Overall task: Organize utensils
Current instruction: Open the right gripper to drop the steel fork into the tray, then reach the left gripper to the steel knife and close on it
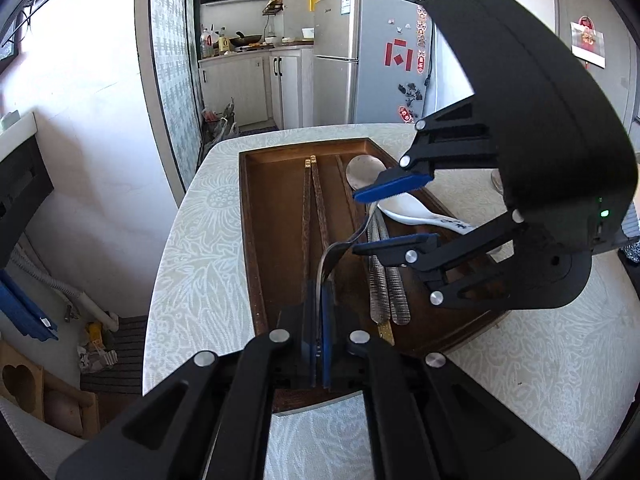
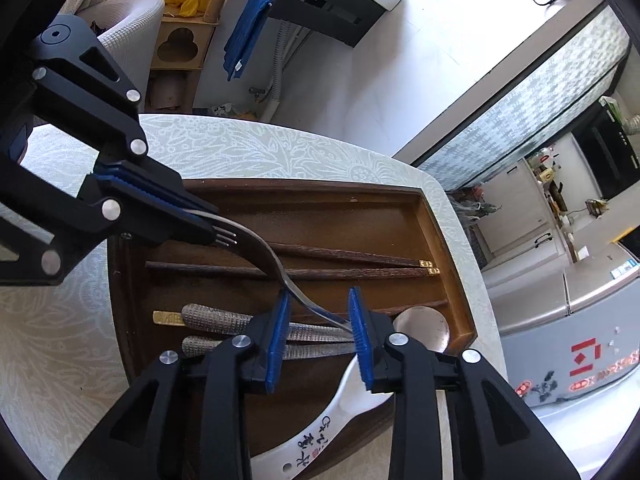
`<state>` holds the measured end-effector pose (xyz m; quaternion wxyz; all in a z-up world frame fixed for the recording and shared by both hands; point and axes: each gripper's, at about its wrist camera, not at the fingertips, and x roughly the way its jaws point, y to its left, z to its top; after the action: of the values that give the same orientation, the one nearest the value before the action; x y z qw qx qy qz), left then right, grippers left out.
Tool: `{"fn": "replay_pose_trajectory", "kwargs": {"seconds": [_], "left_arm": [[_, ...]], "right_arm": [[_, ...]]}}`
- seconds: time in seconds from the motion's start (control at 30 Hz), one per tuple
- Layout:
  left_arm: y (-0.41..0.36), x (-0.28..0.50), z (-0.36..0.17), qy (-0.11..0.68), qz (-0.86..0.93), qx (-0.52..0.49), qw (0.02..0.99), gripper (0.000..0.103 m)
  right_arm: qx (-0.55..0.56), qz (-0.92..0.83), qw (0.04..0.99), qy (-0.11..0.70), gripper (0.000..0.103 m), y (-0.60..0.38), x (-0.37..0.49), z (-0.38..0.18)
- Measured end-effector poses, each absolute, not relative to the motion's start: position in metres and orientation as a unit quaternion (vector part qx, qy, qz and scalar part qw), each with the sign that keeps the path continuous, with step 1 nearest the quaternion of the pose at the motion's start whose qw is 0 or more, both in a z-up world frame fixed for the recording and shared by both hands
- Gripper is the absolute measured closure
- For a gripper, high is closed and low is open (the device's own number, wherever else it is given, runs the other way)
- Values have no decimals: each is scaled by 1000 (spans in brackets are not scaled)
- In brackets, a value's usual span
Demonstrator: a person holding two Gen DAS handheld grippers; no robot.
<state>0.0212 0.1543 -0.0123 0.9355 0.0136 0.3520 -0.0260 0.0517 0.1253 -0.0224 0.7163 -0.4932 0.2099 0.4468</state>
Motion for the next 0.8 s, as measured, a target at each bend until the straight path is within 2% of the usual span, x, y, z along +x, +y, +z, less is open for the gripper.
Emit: {"fn": "replay_pose_trajectory", "kwargs": {"seconds": [0.17, 0.27, 0.37, 0.4, 0.47, 0.53, 0.6, 0.8], "left_arm": [[152, 25, -16, 362, -13, 20, 932, 100], [151, 26, -21, 372, -11, 23, 928, 99], [153, 27, -21, 371, -3, 22, 928, 93], [152, 27, -21, 372, 1, 25, 928, 74], [151, 25, -18, 363, 0, 25, 931, 51], [147, 21, -13, 353, 1, 32, 935, 44], [144, 17, -4, 339, 7, 35, 940, 31], [106, 8, 18, 305, -52, 45, 950, 25]], "right_arm": [[-485, 450, 720, 210, 54, 108, 49, -12], [-429, 467, 736, 238, 46, 84, 56, 8], [-370, 467, 761, 257, 45, 53, 68, 30], [-350, 463, 771, 261, 43, 41, 72, 38], [-323, 453, 788, 265, 41, 19, 78, 51], [-304, 440, 801, 268, 40, -1, 80, 58], [-283, 427, 812, 278, 36, -23, 84, 65], [-214, 363, 843, 334, 35, -86, 110, 64]]}}
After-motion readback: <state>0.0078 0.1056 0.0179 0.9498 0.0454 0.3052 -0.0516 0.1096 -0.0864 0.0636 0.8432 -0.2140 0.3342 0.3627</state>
